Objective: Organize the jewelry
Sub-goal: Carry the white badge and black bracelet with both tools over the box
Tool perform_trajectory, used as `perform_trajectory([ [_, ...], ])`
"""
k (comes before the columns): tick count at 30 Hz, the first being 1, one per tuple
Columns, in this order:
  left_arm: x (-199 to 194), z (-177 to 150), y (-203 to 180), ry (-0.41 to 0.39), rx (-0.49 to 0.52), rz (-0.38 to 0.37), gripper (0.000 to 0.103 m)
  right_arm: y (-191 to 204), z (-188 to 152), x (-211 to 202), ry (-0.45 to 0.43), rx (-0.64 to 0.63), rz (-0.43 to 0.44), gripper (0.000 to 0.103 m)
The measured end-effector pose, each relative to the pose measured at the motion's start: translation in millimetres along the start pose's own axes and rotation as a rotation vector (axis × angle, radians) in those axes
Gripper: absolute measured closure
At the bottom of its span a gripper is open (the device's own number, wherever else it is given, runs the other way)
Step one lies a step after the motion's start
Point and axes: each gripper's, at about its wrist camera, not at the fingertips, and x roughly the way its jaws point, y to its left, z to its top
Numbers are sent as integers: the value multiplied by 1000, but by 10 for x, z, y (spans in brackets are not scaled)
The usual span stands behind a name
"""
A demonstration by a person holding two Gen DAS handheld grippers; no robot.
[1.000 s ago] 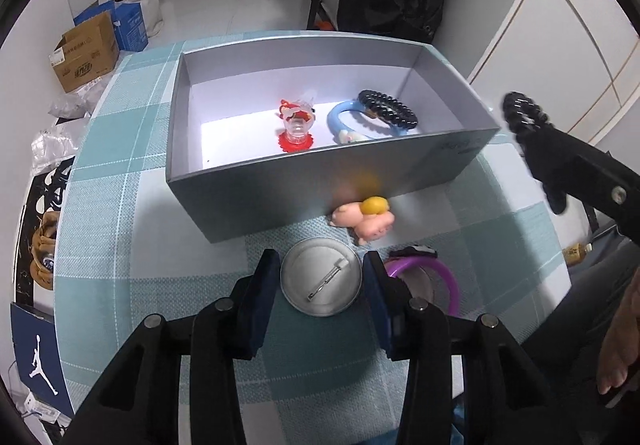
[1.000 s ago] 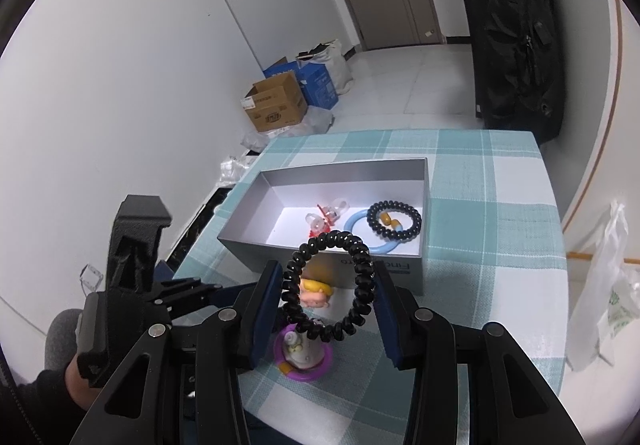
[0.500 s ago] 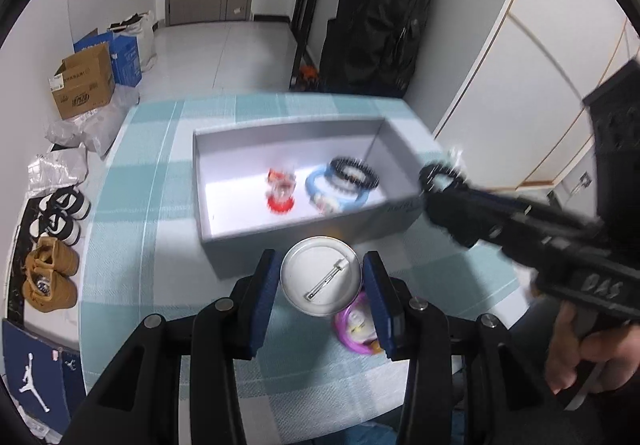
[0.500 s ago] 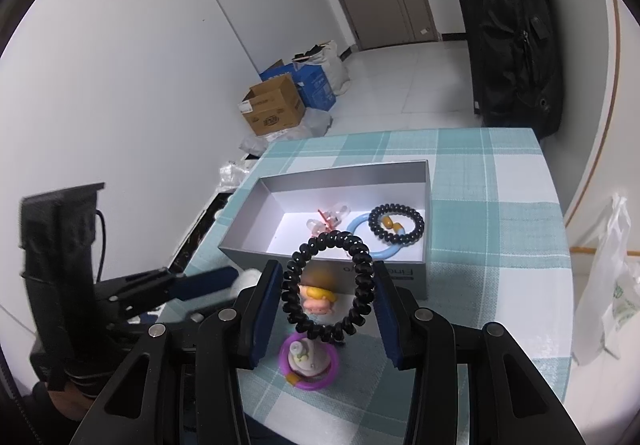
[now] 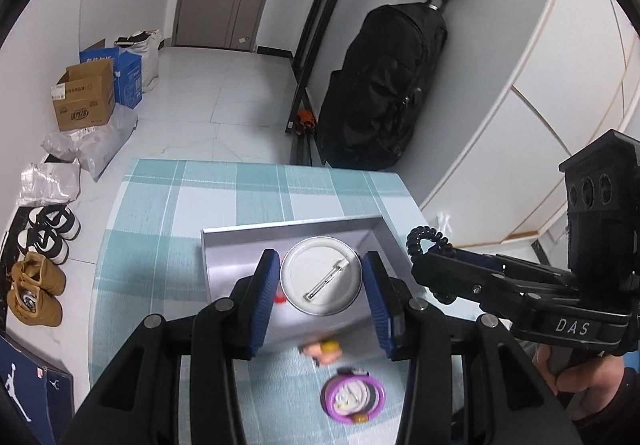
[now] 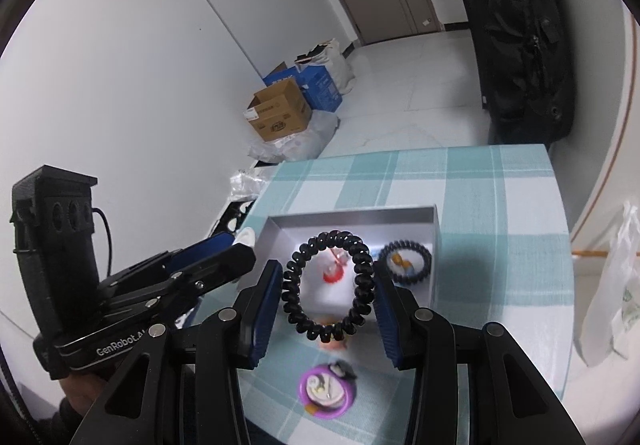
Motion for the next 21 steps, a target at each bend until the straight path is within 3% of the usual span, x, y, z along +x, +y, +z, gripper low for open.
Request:
perform_trajectory([
  [6, 152, 66, 63, 34, -39, -1, 66, -31, 201, 178, 24, -21, 15, 60],
  [21, 548, 132, 76, 141, -79, 19, 66, -265, 331, 419, 42, 27, 36, 60],
])
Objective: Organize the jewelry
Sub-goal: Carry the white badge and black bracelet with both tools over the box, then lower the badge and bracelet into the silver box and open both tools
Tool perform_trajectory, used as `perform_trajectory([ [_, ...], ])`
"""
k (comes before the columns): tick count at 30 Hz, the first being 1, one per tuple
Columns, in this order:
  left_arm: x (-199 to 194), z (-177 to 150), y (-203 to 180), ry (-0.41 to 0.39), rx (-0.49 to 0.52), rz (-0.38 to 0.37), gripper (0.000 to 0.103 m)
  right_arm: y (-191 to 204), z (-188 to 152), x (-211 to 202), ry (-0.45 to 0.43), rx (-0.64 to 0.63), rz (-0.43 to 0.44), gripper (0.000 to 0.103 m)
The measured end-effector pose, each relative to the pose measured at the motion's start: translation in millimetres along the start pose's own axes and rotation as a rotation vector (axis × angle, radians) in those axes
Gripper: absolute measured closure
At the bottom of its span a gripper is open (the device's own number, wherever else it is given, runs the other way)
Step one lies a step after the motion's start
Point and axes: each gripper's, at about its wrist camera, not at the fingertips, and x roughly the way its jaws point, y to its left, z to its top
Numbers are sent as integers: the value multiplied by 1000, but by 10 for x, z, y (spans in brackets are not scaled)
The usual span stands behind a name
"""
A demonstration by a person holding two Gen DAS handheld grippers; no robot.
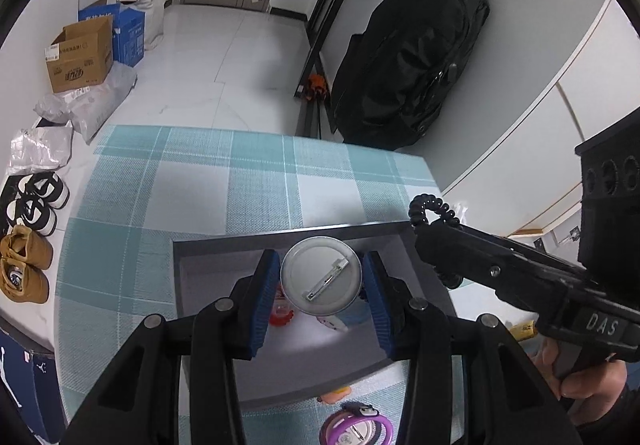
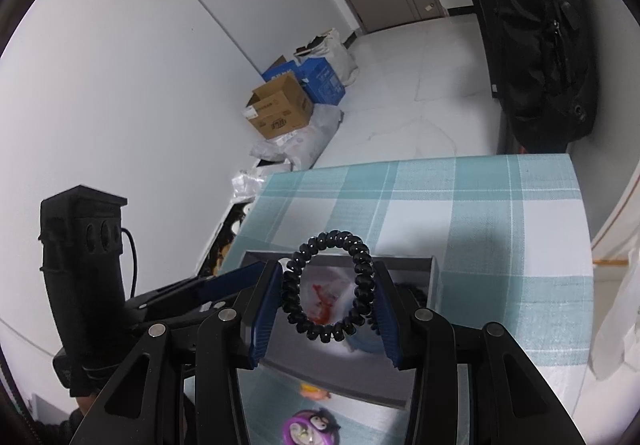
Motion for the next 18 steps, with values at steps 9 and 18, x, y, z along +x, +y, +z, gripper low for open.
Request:
perform_trajectory([
  [9, 85, -5, -37, 31, -1, 6, 66, -71, -63, 74, 43, -1, -31, 60],
  [18, 104, -13, -16, 34, -9, 13, 66, -125, -67, 121, 51, 24, -29, 59],
])
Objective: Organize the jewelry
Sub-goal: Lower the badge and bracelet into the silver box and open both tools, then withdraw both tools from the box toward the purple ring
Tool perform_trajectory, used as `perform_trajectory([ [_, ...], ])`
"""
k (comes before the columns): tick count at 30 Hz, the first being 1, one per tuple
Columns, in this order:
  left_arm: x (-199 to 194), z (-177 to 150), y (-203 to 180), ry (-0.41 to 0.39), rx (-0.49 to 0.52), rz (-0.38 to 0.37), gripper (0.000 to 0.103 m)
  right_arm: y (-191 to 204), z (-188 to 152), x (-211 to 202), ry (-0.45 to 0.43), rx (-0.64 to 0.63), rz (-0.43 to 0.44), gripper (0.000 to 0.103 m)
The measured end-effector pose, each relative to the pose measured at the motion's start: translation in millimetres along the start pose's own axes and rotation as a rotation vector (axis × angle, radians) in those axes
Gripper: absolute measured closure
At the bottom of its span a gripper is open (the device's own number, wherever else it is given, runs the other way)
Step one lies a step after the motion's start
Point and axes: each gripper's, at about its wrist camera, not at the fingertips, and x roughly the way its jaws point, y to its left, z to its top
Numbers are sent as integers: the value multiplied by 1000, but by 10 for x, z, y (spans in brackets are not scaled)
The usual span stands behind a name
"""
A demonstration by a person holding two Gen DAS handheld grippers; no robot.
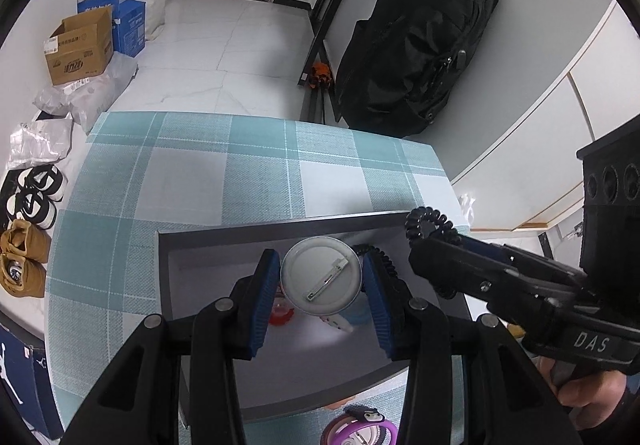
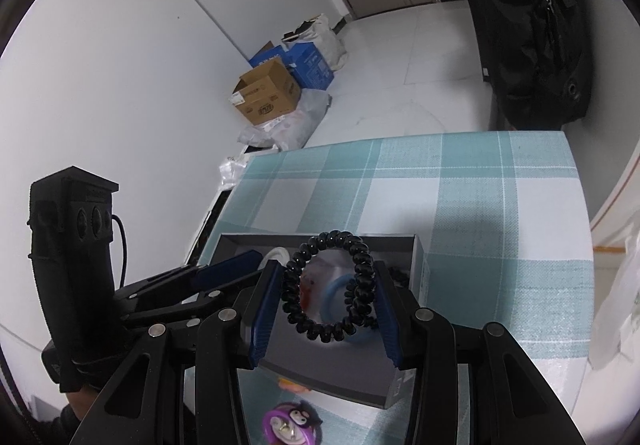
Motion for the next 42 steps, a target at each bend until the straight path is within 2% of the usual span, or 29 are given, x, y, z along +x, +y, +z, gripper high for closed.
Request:
perform_trajectory([
  [10, 40, -5, 0, -6, 1, -23, 66, -14, 56, 21, -20, 36, 5, 58],
  [17, 100, -26, 35, 39, -31, -5, 64, -55, 13, 31, -15, 62, -5, 57],
  [20, 68, -41, -13, 28, -3, 1, 53, -72, 6, 34, -14, 72, -21, 53],
  [21, 48, -51, -37, 18, 14, 20, 41, -77, 10, 34, -13, 78, -25, 53],
  [22, 32, -59, -39, 11, 24, 32, 36, -81, 15, 33, -14, 83, -17, 52],
  [24, -4, -75, -39, -3, 38, 54, 36, -72, 19, 24, -16, 84, -16, 47],
  [29, -85, -104, 71, -14, 9, 69, 36, -22, 3, -60, -46, 53, -4, 41],
  [33, -209, -153, 179, -41, -27, 57, 36, -13, -26, -183, -81, 36, -13, 37],
  [39, -335, -212, 155, -82, -21, 46, 36, -10, -104, -347, -133, -1, -44, 31],
  [42, -396, -256, 106, -95, -4, 25, 36, 21, -150, -395, -151, -19, -61, 23],
])
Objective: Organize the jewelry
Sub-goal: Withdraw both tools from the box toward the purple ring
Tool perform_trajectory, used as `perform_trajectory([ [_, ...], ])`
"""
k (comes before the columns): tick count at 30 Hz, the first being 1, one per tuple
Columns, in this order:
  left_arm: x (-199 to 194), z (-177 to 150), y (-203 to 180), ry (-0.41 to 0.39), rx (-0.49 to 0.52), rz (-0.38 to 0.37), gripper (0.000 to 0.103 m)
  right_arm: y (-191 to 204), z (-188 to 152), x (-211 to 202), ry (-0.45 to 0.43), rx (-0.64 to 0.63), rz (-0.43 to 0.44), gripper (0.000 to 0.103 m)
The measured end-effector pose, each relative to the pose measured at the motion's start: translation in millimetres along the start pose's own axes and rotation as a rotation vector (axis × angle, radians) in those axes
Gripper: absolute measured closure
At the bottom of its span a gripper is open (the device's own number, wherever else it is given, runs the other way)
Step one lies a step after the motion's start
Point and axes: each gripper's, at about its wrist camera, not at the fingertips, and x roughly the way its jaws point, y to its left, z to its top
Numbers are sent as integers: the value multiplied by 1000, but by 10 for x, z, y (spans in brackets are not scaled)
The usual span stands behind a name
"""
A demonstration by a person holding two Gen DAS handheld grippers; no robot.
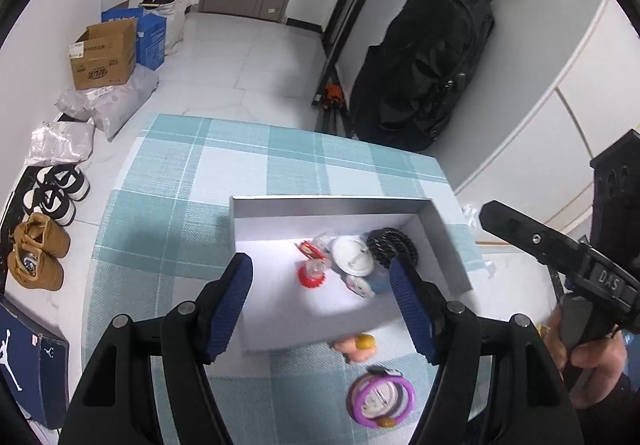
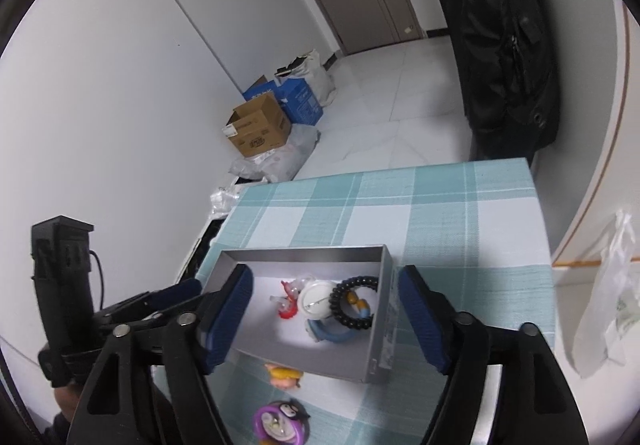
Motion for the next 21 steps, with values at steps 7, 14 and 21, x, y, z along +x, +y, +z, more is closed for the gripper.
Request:
perform_trajectory([
  [7, -225, -148, -134, -50, 97, 35, 36, 148, -97, -200, -70, -101, -14, 17],
  [14, -278, -381, -155, -40, 102, 62, 36, 194, -243, -318, -81, -107, -9, 13],
  [21, -262, -629, -318, 0, 168, 70, 36, 194, -376, -496, -94, -107, -17, 4],
])
